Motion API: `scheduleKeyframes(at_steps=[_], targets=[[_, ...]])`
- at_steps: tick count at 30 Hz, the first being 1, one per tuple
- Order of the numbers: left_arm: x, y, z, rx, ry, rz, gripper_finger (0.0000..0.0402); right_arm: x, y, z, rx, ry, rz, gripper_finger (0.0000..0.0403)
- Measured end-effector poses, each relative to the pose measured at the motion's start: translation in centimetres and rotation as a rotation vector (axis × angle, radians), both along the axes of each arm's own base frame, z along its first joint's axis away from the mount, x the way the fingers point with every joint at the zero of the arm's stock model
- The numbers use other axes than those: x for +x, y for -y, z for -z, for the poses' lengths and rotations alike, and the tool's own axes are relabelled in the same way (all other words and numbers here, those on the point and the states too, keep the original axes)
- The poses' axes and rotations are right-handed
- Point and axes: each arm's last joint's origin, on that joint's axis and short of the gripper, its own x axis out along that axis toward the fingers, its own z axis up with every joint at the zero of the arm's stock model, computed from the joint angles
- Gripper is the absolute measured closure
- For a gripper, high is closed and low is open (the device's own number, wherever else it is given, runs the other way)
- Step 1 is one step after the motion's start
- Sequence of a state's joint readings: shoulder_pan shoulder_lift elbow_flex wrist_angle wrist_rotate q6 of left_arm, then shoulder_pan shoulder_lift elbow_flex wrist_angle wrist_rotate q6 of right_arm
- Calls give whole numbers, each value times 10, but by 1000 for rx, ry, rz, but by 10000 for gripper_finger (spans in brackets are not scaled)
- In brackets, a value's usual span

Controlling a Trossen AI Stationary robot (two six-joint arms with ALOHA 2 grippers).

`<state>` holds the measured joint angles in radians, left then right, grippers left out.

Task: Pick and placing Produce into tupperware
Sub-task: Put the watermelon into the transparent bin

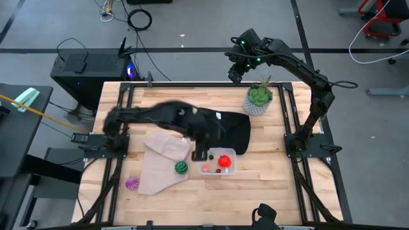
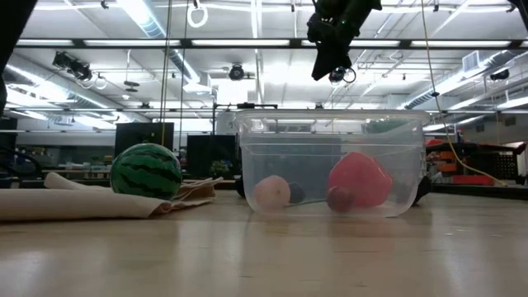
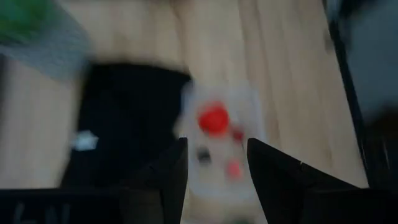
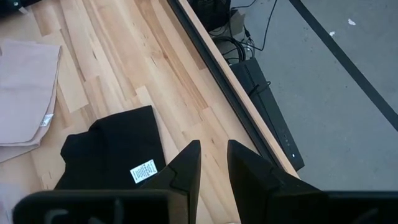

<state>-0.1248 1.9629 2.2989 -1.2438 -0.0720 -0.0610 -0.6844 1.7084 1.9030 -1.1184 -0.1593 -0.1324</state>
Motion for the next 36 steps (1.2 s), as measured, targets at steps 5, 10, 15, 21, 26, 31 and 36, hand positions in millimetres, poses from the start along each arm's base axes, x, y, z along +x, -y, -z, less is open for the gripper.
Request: scheduleKeyframes(at_steps=[5, 10, 15, 21, 26, 31, 36], targets=[[-16, -15, -19, -4, 162, -160, 230, 0, 0, 0, -1, 0, -1, 316], [-29, -11, -14, -64, 465, -233, 230, 0, 0, 0, 5, 4, -5, 316], [-49, -12, 24, -168, 618, -277, 230, 0, -1, 0, 14, 11, -12, 316], [-92, -9, 69, -151, 335, -314, 230, 1, -1, 0, 15, 16, -15, 316], [-135, -11, 73, -156, 238, -339, 230, 1, 0, 0, 14, 17, -15, 316], [-177, -14, 78, -114, 2, -305, 230, 1, 0, -1, 13, 22, -11, 316], [-186, -10, 79, -150, -68, -214, 230, 2, 0, -1, 9, 30, -8, 316]])
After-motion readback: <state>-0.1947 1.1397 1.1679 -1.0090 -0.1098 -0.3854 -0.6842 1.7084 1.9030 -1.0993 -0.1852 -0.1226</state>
